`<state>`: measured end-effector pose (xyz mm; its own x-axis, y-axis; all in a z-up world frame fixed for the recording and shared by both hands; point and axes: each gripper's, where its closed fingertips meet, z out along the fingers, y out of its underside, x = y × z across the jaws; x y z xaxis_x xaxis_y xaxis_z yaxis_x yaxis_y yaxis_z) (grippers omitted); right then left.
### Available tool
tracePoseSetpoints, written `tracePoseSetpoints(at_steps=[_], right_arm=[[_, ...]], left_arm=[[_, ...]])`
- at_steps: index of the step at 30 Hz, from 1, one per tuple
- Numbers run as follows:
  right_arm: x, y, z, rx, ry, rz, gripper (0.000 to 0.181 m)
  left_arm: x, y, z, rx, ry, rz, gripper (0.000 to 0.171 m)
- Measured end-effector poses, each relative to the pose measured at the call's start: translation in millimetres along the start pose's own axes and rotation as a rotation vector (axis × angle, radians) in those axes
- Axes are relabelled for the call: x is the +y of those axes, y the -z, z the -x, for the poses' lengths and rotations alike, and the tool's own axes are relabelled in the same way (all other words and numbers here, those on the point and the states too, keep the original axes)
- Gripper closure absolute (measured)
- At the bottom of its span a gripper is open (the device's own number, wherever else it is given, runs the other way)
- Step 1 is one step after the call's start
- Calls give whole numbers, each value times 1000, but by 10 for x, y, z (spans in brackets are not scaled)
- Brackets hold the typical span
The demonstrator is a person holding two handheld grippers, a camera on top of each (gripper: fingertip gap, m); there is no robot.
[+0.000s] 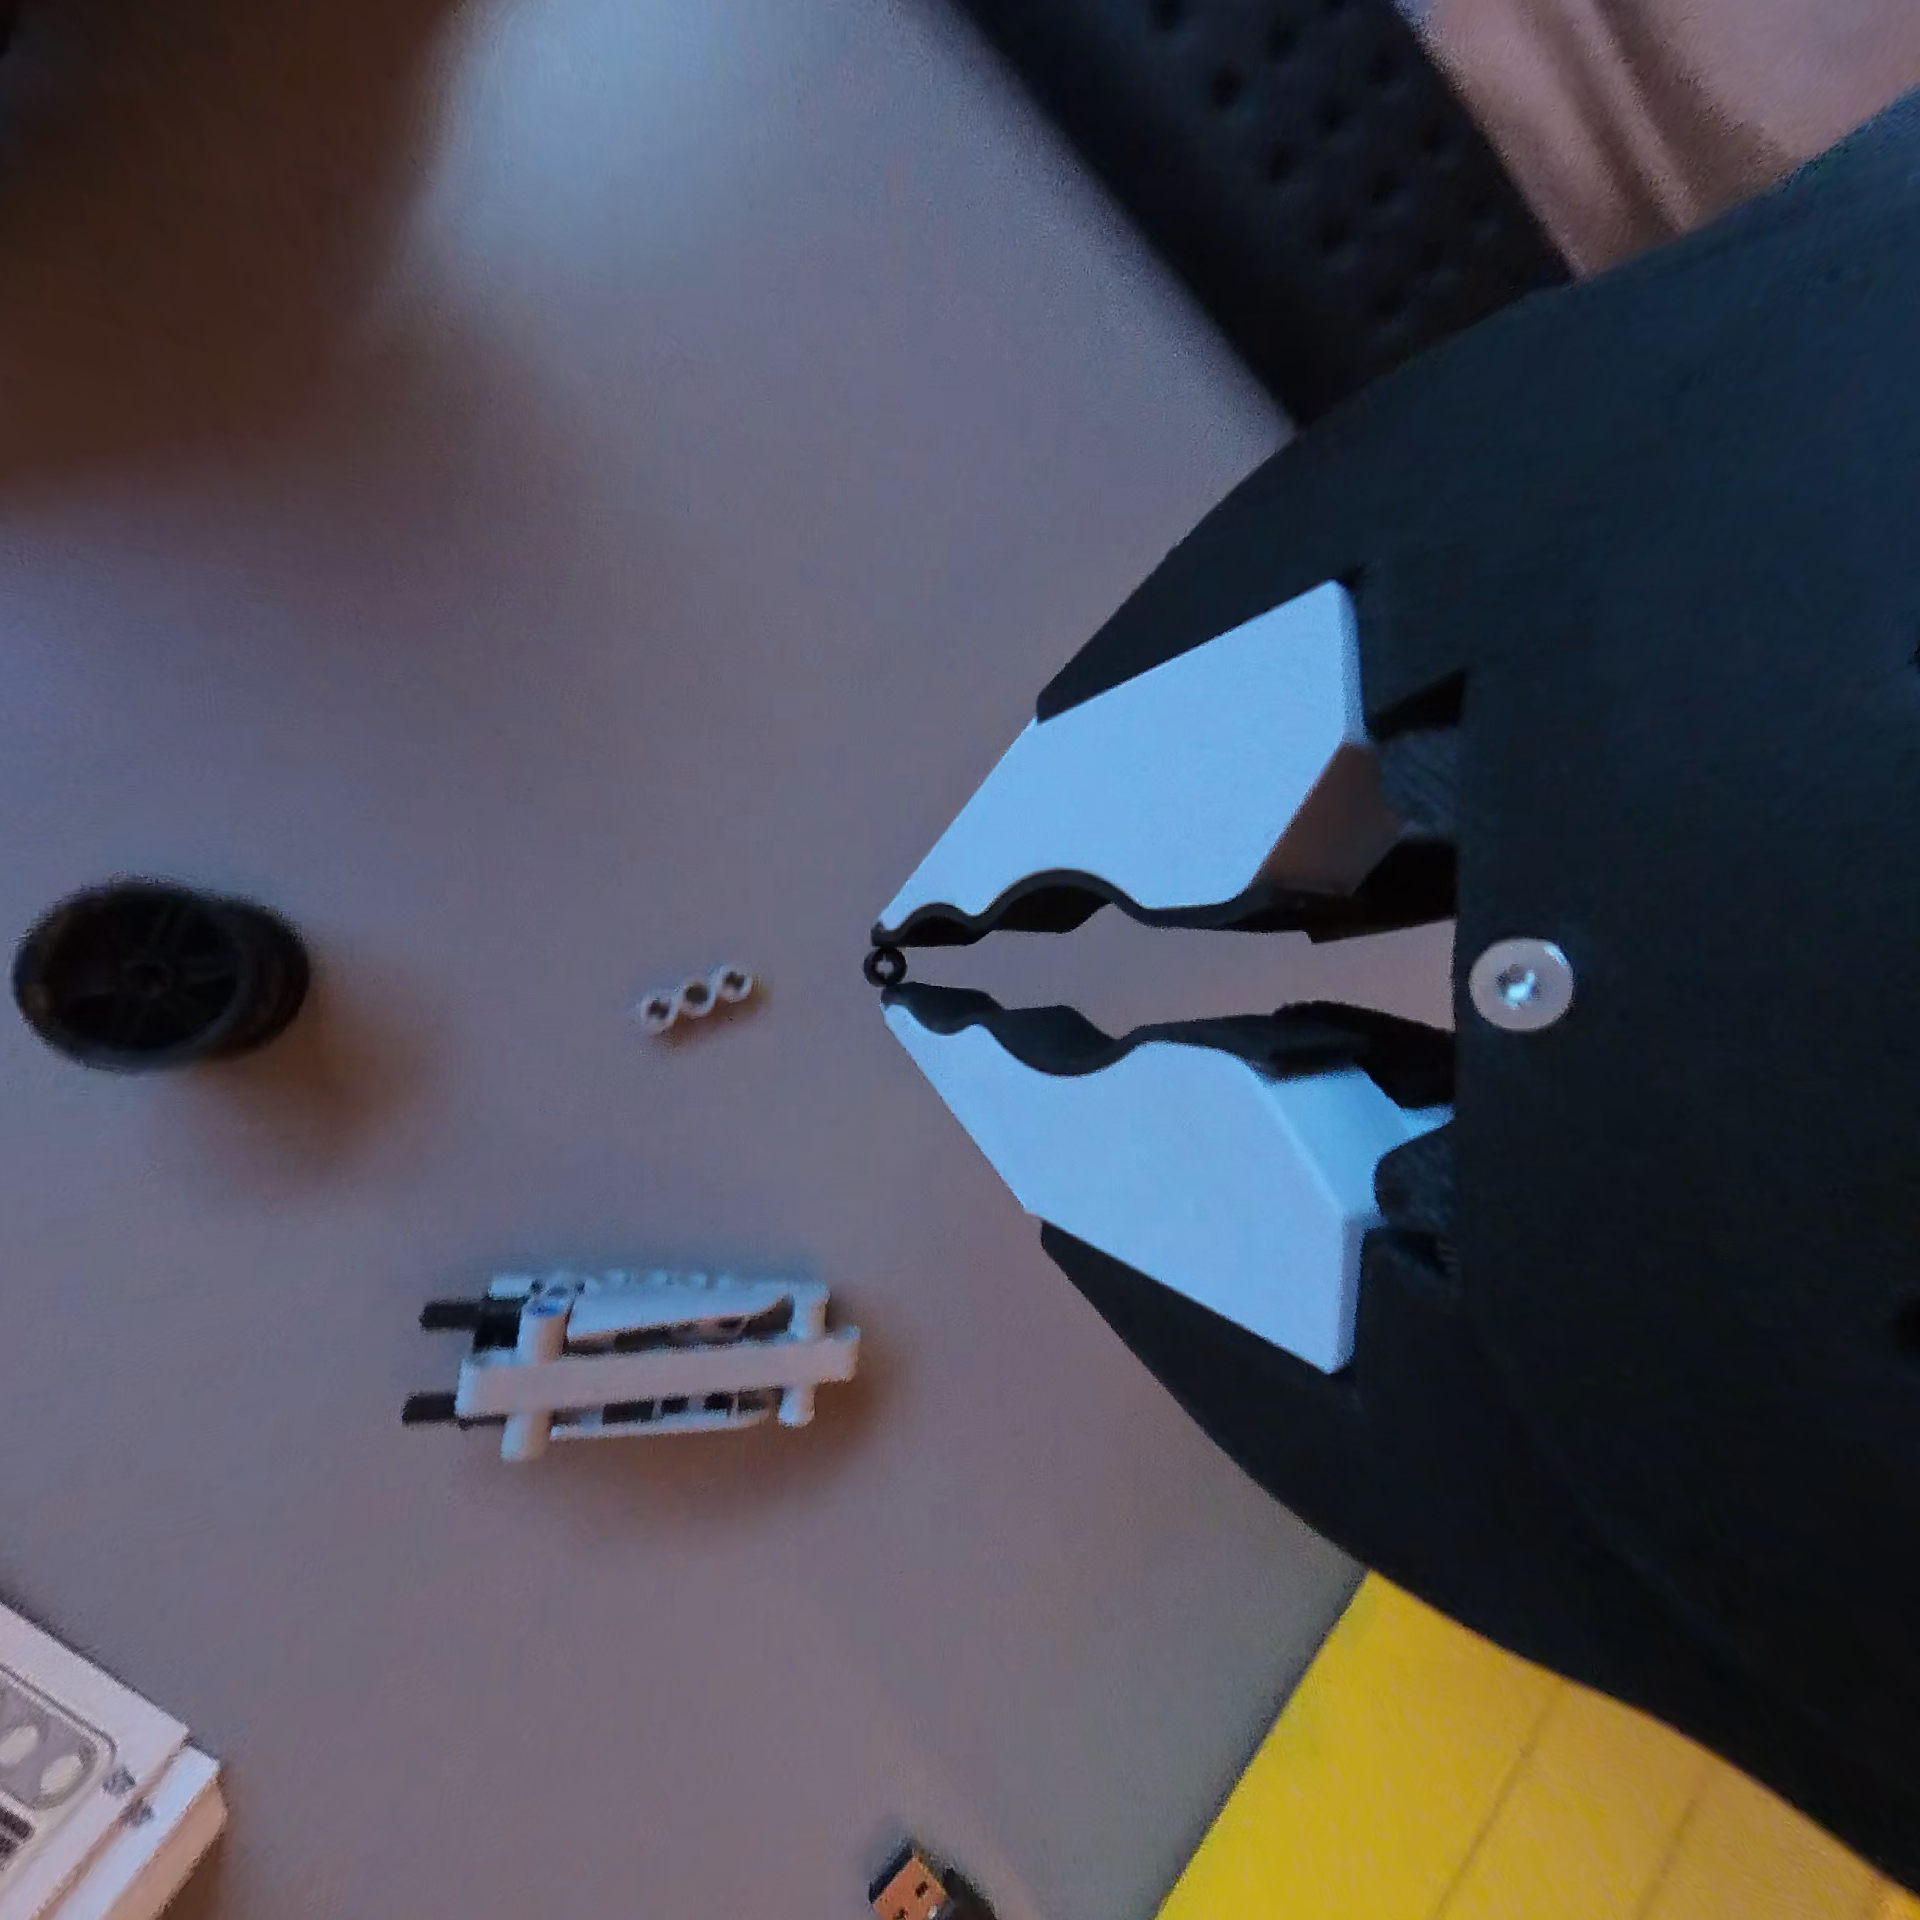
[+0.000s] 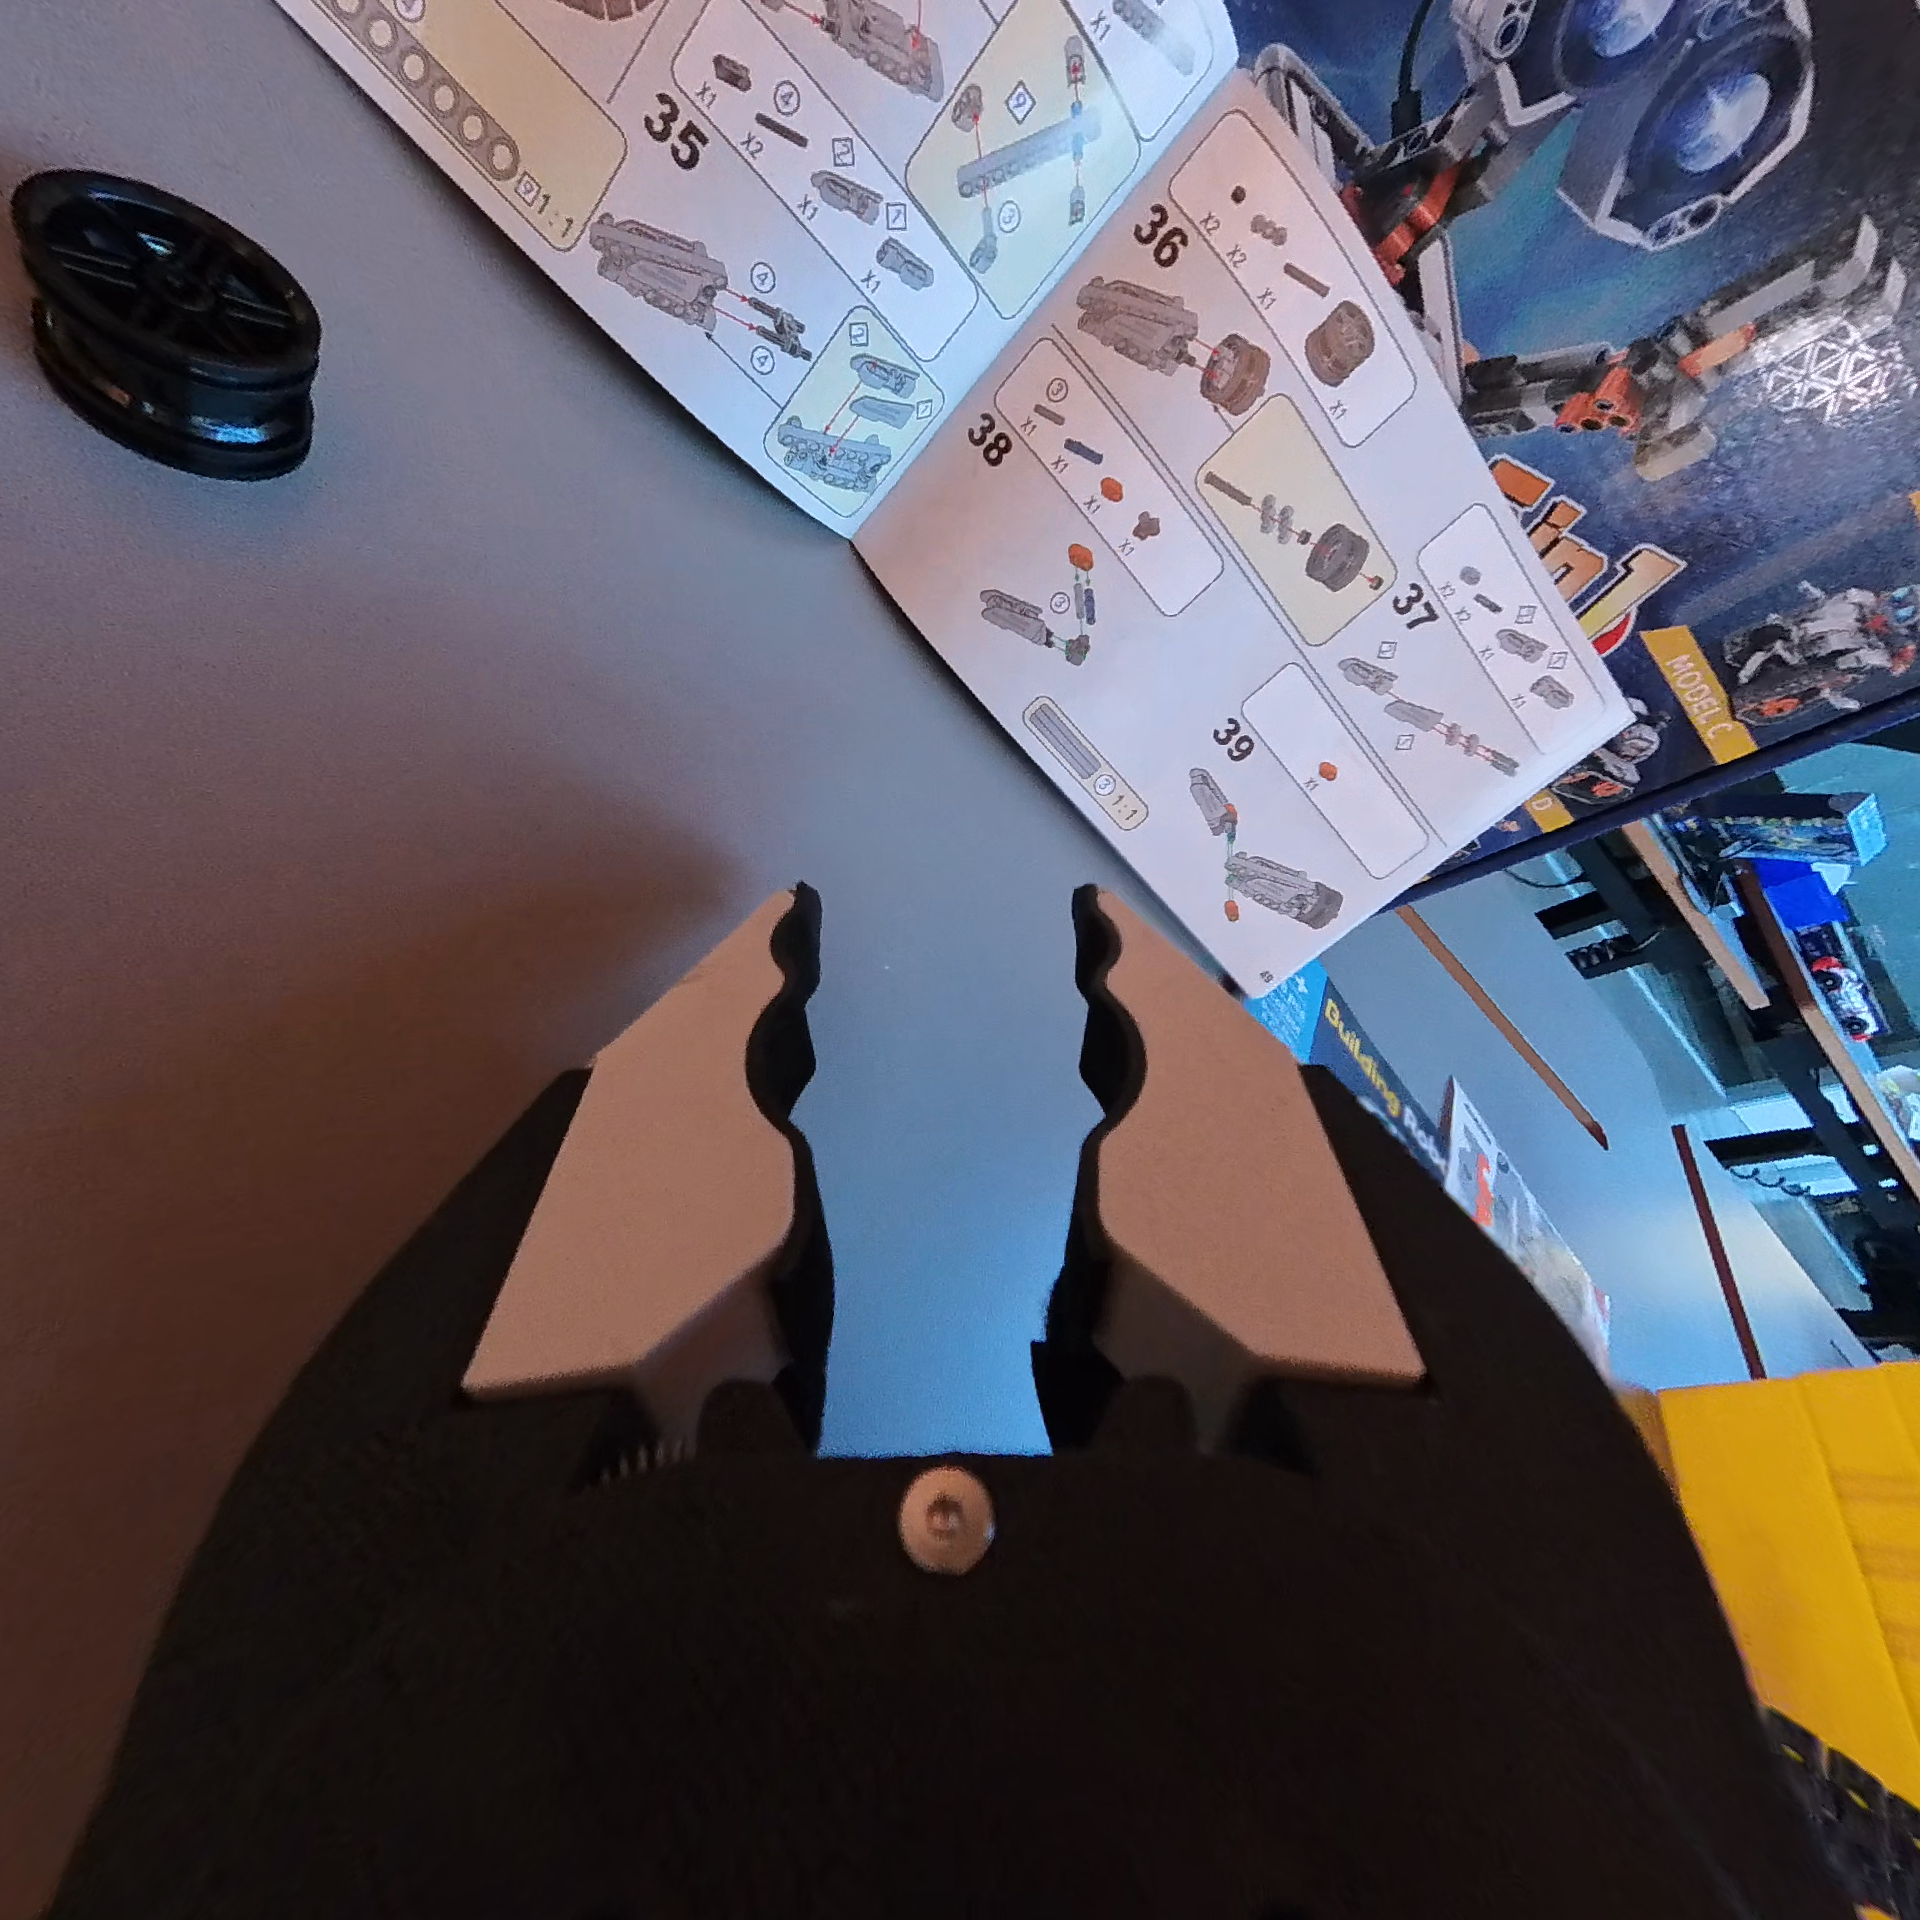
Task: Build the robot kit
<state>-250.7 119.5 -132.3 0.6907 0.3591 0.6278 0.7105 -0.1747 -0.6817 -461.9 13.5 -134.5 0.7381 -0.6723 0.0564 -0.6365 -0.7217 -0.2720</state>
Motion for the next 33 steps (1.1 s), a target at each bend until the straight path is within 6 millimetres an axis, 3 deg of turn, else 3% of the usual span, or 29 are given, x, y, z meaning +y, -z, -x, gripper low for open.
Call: tracePoseSetpoints(at_steps=[3, 8, 10, 12, 14, 19, 26, 33], right_arm=[[19, -21, -12, -15, -33, 16, 132], [25, -37, -9, -29, -50, 25, 133], [21, -41, 2, -35, -44, 23, 135], [20, -49, -1, -38, -43, 21, 135], [19, -59, 1, -45, -47, 21, 136], [10, -76, 12, -55, -42, 20, 137], [-10, -64, 30, -46, 1, 0, 140], [25, -75, -15, -36, -18, 14, 139]], left_arm=[[-47, -116, 193, -54, 65, 13, 167], [-40, -259, 242, 0, 141, 52, 166], [-50, -298, 237, 19, 161, 56, 155], [-88, -296, 263, 18, 186, 31, 135], [-105, -274, 266, 27, 212, 1, 126], [-56, -151, 286, -13, 277, -106, 127], [-222, 70, 400, -97, 260, -282, 127], [-192, 193, 320, -2, 212, -270, 129]])
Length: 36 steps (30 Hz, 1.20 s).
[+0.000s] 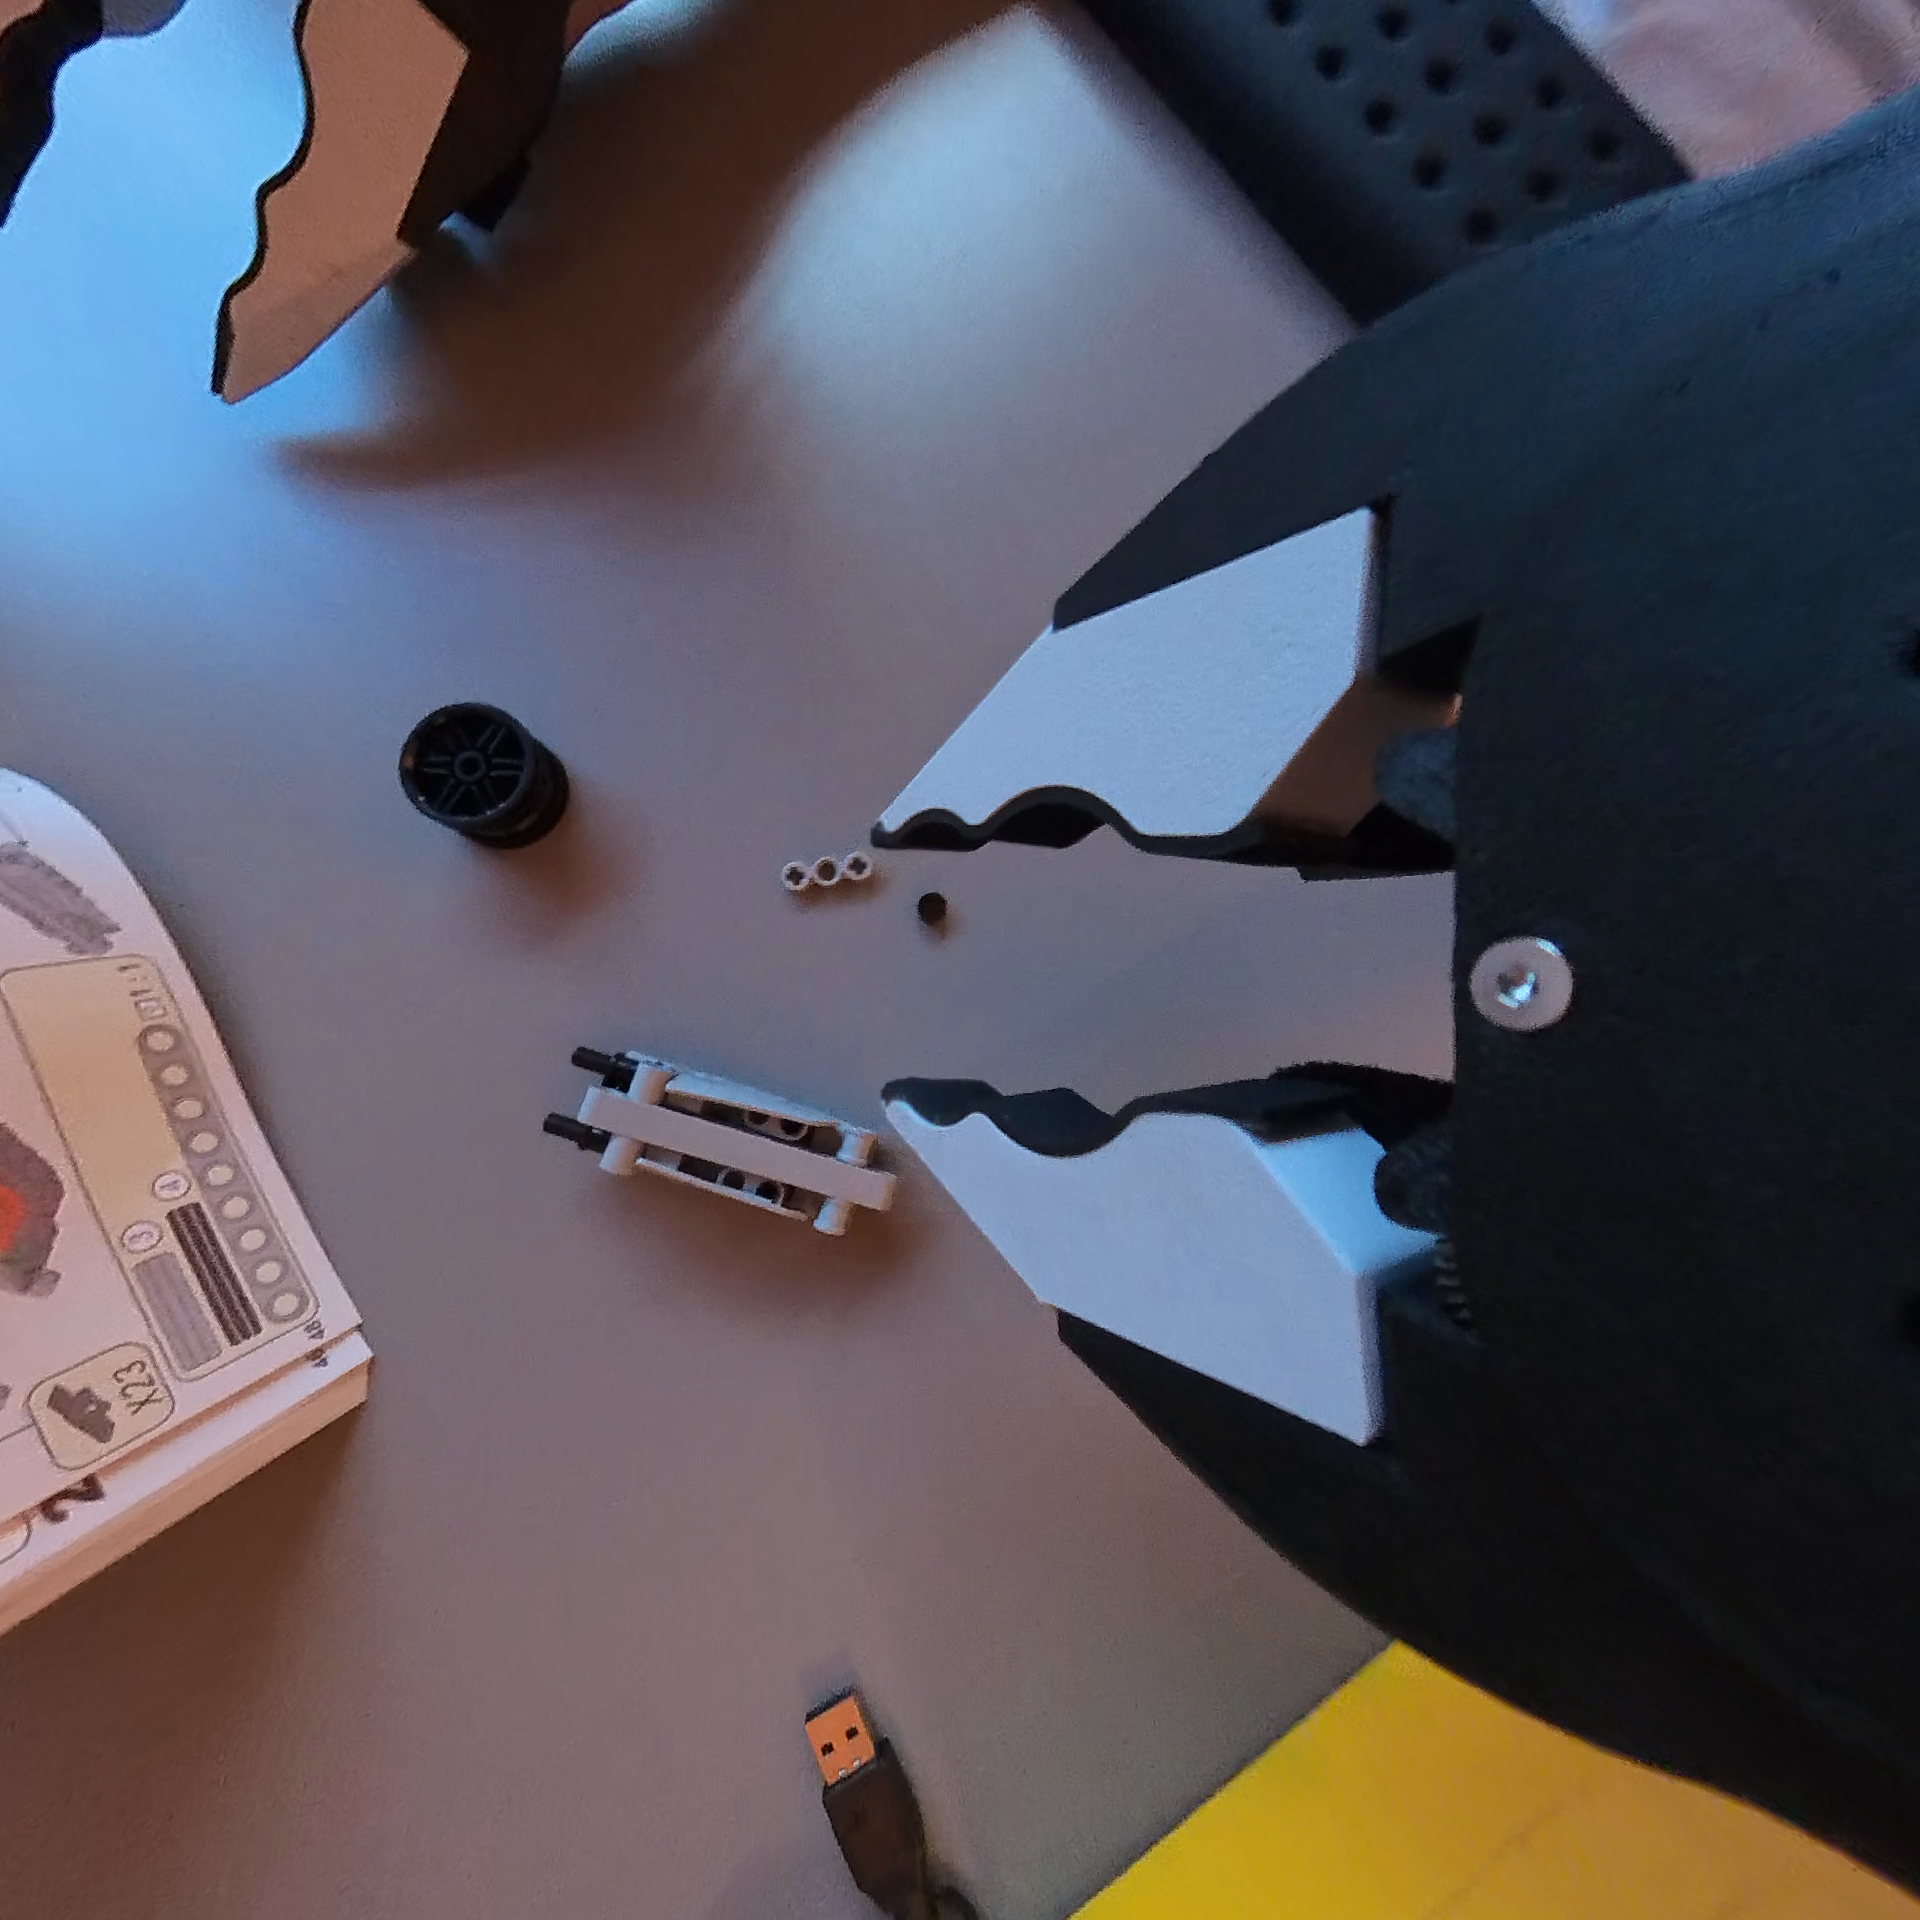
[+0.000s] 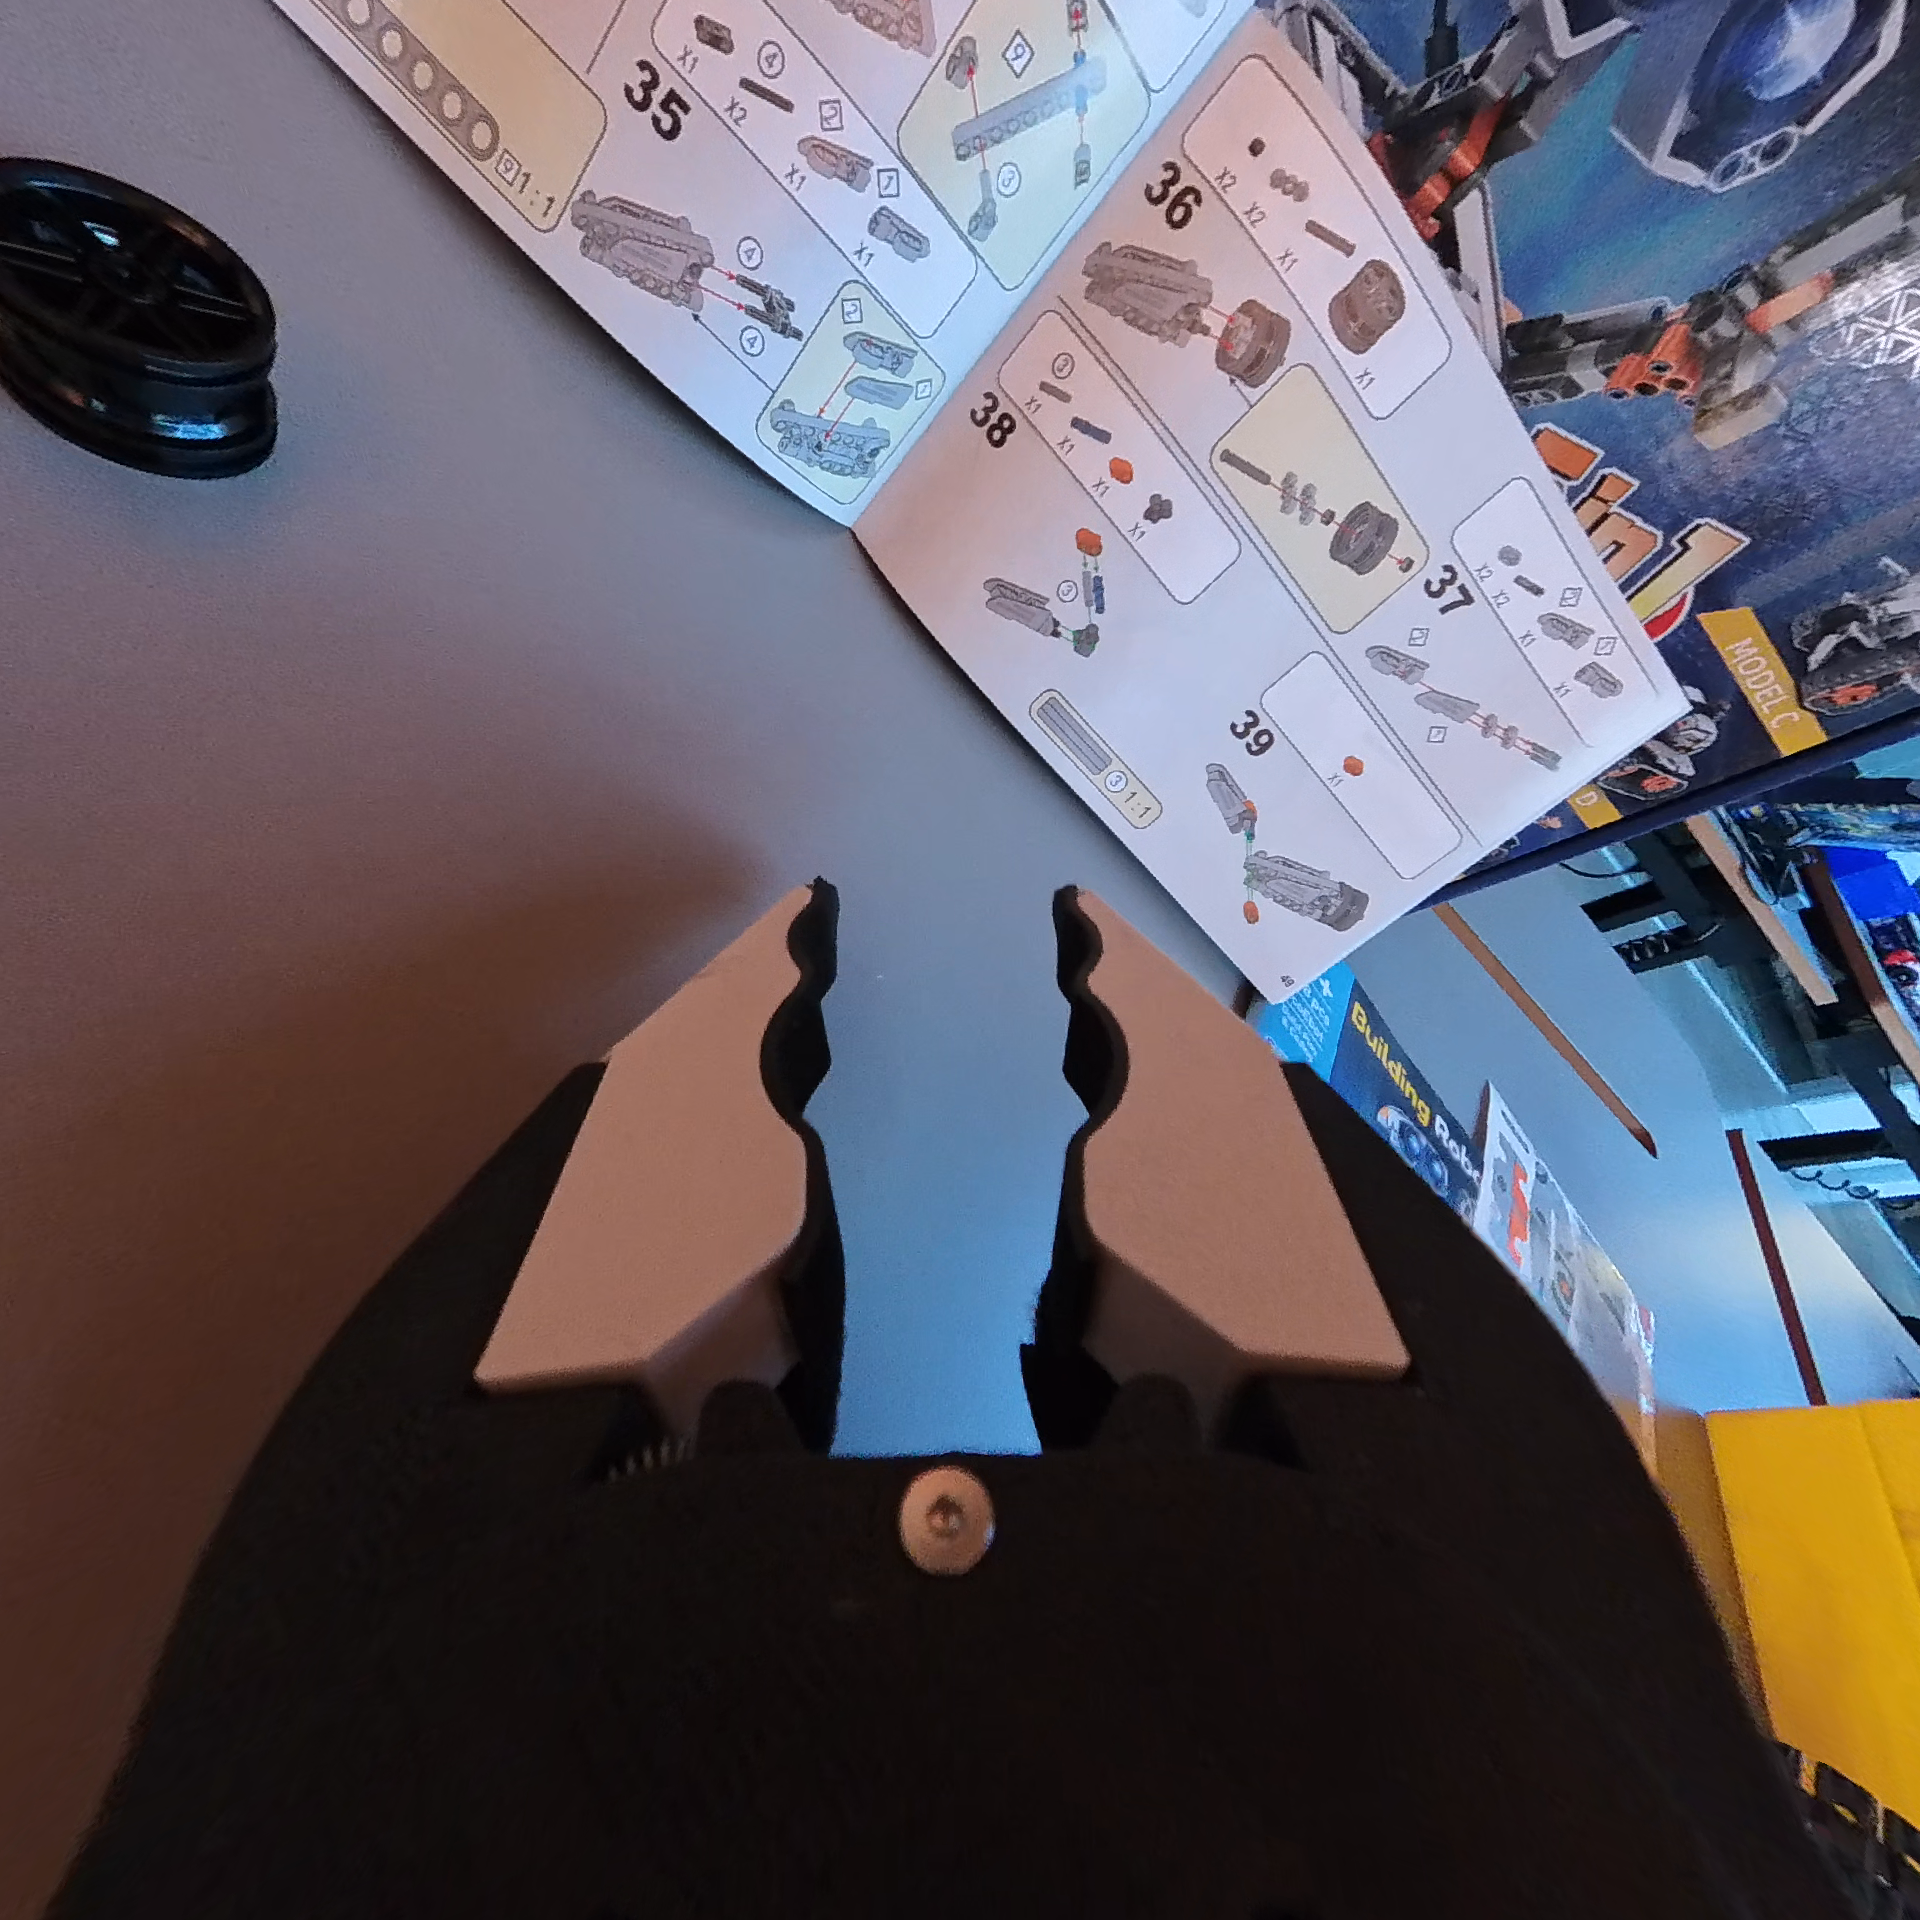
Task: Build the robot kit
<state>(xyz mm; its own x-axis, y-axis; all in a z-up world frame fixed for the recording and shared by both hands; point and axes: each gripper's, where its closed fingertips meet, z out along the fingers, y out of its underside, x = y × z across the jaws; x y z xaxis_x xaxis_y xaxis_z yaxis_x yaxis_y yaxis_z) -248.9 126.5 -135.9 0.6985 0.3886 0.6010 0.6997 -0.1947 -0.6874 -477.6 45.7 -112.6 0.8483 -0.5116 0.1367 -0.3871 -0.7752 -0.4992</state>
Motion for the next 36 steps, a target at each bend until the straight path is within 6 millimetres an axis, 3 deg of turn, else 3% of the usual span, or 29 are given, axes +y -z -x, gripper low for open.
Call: tracePoseSetpoints(at_steps=[8, 15, 19, 22, 30, 33, 36], right_arm=[[51, -11, -21, -28, -68, 32, 139], [59, 12, 6, 2, -24, 42, 148], [61, 9, 14, 5, -23, 50, 151], [65, 9, 12, 6, -25, 51, 151], [66, 18, 24, 7, -15, 50, 153], [66, 18, 28, 3, -14, 50, 154], [67, 17, 25, 1, -19, 51, 154]], left_arm=[[110, 288, -57, 17, -32, 222, 135], [73, 442, -2, -78, -72, 265, 135], [-169, 542, -323, -53, -229, 152, 143], [-414, 742, -431, -140, -348, -5, 152], [-867, 1552, -502, -431, -512, -480, 155], [-886, 1654, -409, -513, -519, -517, 157], [-850, 1596, -348, -444, -441, -484, 150]])
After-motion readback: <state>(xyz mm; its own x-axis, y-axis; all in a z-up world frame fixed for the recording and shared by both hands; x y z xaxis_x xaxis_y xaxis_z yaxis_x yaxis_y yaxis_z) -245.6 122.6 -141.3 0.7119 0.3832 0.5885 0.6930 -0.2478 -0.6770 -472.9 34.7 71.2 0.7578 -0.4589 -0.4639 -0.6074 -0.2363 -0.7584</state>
